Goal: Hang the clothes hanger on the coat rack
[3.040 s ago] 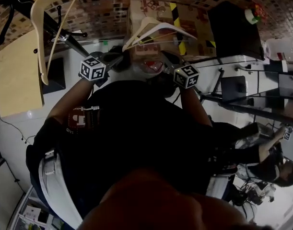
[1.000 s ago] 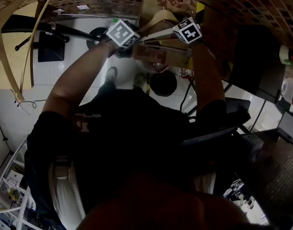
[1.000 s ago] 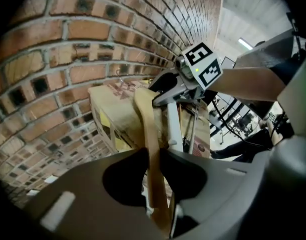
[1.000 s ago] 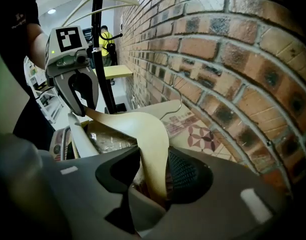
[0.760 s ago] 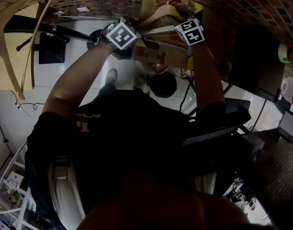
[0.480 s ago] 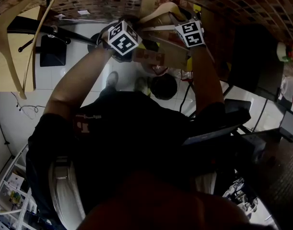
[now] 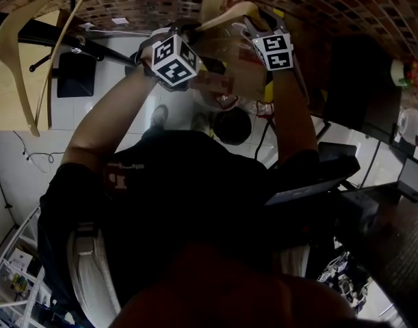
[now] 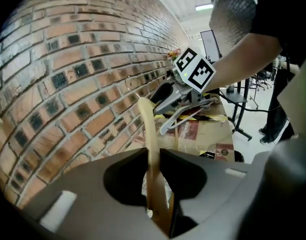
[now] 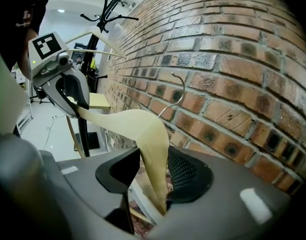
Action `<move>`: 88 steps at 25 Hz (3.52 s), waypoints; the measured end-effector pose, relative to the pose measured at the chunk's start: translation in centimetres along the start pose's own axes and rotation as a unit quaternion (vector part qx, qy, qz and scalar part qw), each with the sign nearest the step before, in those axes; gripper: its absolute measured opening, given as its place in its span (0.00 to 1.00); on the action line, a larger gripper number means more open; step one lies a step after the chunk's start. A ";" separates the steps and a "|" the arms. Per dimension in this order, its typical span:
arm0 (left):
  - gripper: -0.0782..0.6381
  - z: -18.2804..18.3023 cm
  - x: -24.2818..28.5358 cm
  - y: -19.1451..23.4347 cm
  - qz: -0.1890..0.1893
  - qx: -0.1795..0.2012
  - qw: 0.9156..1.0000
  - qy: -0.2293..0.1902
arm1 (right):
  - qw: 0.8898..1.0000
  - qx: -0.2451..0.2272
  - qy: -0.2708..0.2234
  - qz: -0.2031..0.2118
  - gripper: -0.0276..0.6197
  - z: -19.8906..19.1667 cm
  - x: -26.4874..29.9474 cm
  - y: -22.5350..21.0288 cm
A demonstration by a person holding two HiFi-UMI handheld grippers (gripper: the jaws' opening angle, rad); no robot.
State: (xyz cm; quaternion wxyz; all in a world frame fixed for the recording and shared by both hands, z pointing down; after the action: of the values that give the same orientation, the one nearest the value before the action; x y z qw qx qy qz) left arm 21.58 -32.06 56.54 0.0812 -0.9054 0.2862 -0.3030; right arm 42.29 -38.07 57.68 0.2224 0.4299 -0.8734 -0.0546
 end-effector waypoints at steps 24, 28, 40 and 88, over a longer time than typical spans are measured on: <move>0.21 11.7 -9.7 -1.4 0.054 0.209 0.970 -0.112 | 0.988 0.061 -0.131 -0.048 0.34 8.2 -9.9 -1.8; 0.21 12.7 -10.8 -1.4 0.061 0.252 0.959 -0.118 | 0.986 0.070 -0.144 -0.044 0.34 9.1 -10.9 -1.8; 0.21 15.0 -13.4 -0.8 0.095 0.315 0.933 -0.143 | 0.981 0.053 -0.181 -0.044 0.34 12.7 -12.9 -2.3; 0.21 22.4 -38.0 6.8 0.275 0.153 0.943 -0.112 | 0.946 -0.126 -0.258 0.149 0.33 44.0 -10.7 2.8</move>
State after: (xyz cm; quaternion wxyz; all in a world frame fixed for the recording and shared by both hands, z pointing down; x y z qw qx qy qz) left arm 6.90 -16.71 17.30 0.3302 -0.7964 0.4633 -0.2052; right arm 26.77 -32.24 15.48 0.0472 0.2343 -0.9409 -0.2400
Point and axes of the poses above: the fingertips, and each gripper's own axes: x forward along the fingers, y to its left, z out of its top, the point moved 9 cm from there along -x, backward along the fingers, and after that the axes turned 11 degrees about -y, right-handed, at the moved point
